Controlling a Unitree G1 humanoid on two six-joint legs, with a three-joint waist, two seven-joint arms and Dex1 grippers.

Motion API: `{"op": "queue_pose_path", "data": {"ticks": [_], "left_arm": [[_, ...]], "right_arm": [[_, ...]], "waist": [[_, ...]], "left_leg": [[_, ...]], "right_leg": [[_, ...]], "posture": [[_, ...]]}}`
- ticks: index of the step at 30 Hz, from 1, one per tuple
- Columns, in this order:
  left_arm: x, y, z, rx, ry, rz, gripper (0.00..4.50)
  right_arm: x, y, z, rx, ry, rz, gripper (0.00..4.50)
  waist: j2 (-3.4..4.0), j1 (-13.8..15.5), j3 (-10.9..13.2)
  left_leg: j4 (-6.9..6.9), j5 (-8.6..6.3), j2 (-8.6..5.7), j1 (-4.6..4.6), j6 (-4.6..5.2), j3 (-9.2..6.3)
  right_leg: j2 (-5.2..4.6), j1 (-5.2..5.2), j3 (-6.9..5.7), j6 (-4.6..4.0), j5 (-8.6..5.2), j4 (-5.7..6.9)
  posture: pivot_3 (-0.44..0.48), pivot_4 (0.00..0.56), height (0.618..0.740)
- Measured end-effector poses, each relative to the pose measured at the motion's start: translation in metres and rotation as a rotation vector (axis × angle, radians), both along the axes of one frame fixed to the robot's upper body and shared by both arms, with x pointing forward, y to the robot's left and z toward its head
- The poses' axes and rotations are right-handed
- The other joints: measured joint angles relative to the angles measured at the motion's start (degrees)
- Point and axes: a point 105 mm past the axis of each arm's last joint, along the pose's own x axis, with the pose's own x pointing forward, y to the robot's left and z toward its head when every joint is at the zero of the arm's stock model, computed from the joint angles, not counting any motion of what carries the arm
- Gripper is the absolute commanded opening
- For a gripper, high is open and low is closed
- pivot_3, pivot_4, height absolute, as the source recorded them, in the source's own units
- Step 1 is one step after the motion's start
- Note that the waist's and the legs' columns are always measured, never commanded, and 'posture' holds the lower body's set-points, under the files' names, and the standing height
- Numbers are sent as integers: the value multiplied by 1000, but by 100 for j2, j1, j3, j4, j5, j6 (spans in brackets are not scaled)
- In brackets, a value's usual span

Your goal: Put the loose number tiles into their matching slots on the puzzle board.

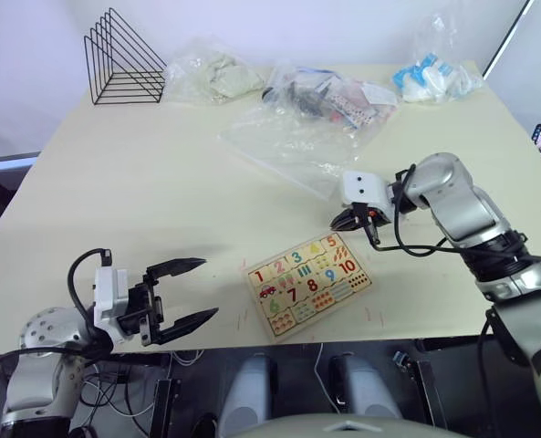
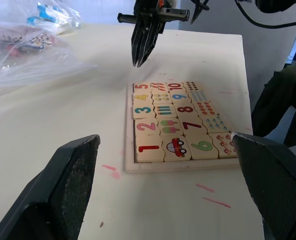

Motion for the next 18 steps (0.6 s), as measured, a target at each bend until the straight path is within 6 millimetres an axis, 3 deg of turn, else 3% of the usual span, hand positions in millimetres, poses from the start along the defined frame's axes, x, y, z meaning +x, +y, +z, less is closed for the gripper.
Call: {"op": "queue_pose_path", "data": {"ticks": [13, 18], "left_arm": [[5, 0, 0, 4, 0, -6, 4500], [5, 1, 0, 3, 2, -5, 4500]], "right_arm": [[-10, -6, -19, 280, 4, -182, 87], [-17, -4, -37, 322, 41, -226, 87]], "waist": [[-2, 4, -1], [-3, 3, -1]], "left_leg": [[-1, 0, -1, 0, 0, 0], [0, 0, -1, -1, 0, 2]], "right_leg": [[3, 1, 0, 1, 0, 0], [2, 1, 1, 1, 0, 0]], "posture": [[0, 150, 740], [0, 150, 740]]}}
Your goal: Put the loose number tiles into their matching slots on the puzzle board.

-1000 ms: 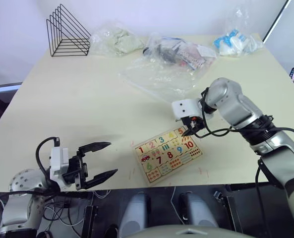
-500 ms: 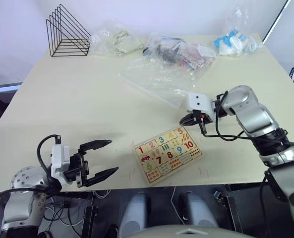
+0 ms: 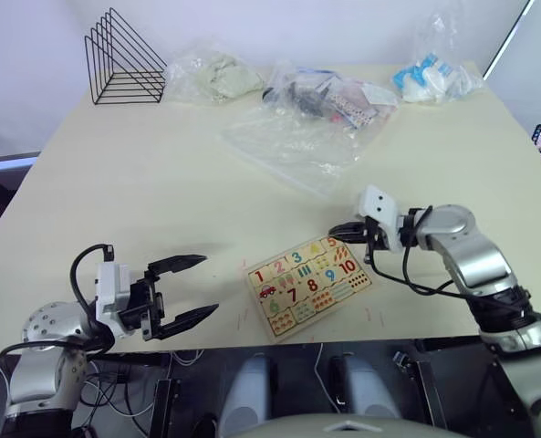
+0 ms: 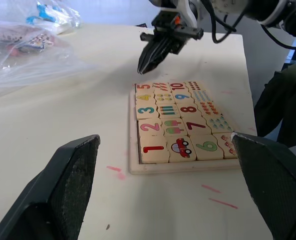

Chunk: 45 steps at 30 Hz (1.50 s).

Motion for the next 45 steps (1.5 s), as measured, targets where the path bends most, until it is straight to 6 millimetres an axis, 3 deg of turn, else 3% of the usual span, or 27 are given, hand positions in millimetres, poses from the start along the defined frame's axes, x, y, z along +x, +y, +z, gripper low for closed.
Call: {"op": "queue_pose_path", "data": {"ticks": [16, 22, 27, 32, 35, 42, 45], "left_arm": [[0, 0, 0, 0, 2, 4, 4500], [6, 3, 0, -30, 4, 76, 4500], [12, 9, -2, -59, 32, 161, 4500], [18, 16, -4, -68, 62, 238, 4500], [22, 25, -6, -65, 76, 308, 4500], [28, 45, -20, -17, 150, 450, 4500], [28, 53, -23, -9, 163, 499, 4500]], "right_arm": [[3, -4, -19, 13, -3, -57, 87], [1, -4, -12, 158, -19, -89, 87], [-12, -22, -3, 235, -79, -137, 87], [-24, -44, -7, 269, -82, -235, 87], [-31, -68, -9, 301, -95, -322, 869], [-52, -121, -13, 299, -111, -464, 4469], [-59, -139, -17, 297, -106, -495, 4469]], "waist": [[-2, 0, -1], [-2, 7, -1], [-2, 16, -1], [-2, 11, -1], [-3, 20, -2], [-4, 16, -2], [-5, 14, -2]], "left_leg": [[0, 0, -1, 2, 0, 0], [1, 0, 1, 0, 0, 0], [1, 0, 0, 0, 0, -3], [1, 0, 0, 1, 0, -1], [1, 0, -1, 2, 0, 0], [0, 0, 0, 4, 0, 2], [0, 0, 0, 7, 0, 7]], "right_leg": [[2, 1, 0, 0, 0, 0], [0, 2, 1, 2, 0, -1], [0, 2, 0, 2, 0, 0], [2, 3, 1, 2, 0, 0], [1, 4, 2, 2, -1, -2], [5, 6, 4, 2, -1, -2], [4, 7, 7, 2, -1, -2]], "posture": [[0, 150, 740], [0, 150, 740], [0, 150, 740], [0, 150, 740], [0, 150, 740], [0, 150, 740], [0, 150, 740]]}}
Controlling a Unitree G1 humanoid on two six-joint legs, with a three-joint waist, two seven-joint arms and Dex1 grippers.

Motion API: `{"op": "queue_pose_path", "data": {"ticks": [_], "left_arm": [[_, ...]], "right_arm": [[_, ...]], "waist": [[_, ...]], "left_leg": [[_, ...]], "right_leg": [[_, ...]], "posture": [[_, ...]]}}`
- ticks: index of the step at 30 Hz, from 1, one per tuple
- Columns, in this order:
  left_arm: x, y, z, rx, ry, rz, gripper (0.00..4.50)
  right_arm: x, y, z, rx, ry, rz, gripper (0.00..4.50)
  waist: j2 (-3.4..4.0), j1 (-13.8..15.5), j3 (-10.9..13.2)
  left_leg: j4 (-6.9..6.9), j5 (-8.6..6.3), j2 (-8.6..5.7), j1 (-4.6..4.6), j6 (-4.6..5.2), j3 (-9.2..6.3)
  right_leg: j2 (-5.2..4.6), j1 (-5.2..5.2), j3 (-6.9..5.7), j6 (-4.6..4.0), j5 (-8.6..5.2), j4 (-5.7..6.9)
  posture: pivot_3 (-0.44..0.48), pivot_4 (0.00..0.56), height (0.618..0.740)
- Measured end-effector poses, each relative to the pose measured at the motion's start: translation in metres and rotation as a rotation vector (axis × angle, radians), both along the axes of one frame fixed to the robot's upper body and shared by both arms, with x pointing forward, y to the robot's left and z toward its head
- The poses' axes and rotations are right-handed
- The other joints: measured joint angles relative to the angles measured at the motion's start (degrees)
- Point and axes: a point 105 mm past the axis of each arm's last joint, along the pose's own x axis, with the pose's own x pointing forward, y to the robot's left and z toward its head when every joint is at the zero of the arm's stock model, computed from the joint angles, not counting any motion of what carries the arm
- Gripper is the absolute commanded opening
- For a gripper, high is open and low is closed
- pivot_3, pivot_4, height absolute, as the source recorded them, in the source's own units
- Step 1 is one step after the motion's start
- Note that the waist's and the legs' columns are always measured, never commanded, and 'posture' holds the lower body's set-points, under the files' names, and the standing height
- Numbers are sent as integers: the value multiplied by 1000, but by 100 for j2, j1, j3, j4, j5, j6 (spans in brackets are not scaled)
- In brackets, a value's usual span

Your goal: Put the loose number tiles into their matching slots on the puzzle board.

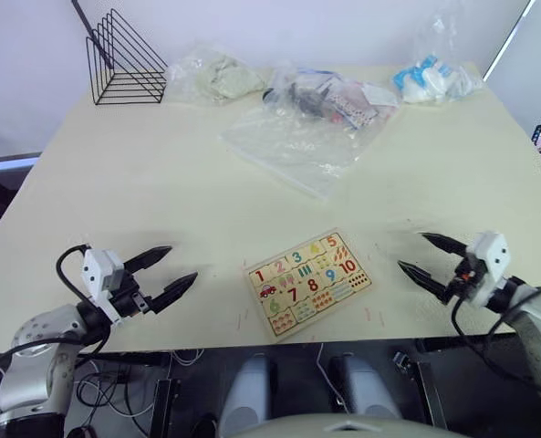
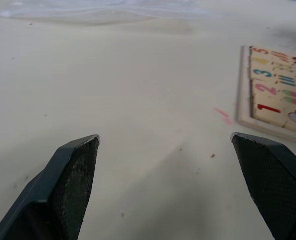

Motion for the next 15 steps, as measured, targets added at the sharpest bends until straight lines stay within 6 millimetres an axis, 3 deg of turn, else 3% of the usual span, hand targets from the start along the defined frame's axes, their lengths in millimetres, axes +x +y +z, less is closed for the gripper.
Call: {"op": "queue_pose_path", "data": {"ticks": [5, 15], "left_arm": [[-2, 13, -7, 24, 24, 81, 4500], [-9, 30, -12, 121, -4, 165, 4500]], "right_arm": [[-4, -25, 0, 12, -1, -36, 4469], [-12, -42, -9, 21, 7, -21, 4469]], "waist": [[0, -1, 0], [-1, 10, -1]], "left_leg": [[0, 0, 1, 1, 0, 2], [0, 0, 1, 2, 0, 8]], "right_leg": [[0, 0, 1, 0, 0, 0], [-2, 1, 3, 0, 0, -1]], "posture": [[0, 150, 740], [0, 150, 740]]}}
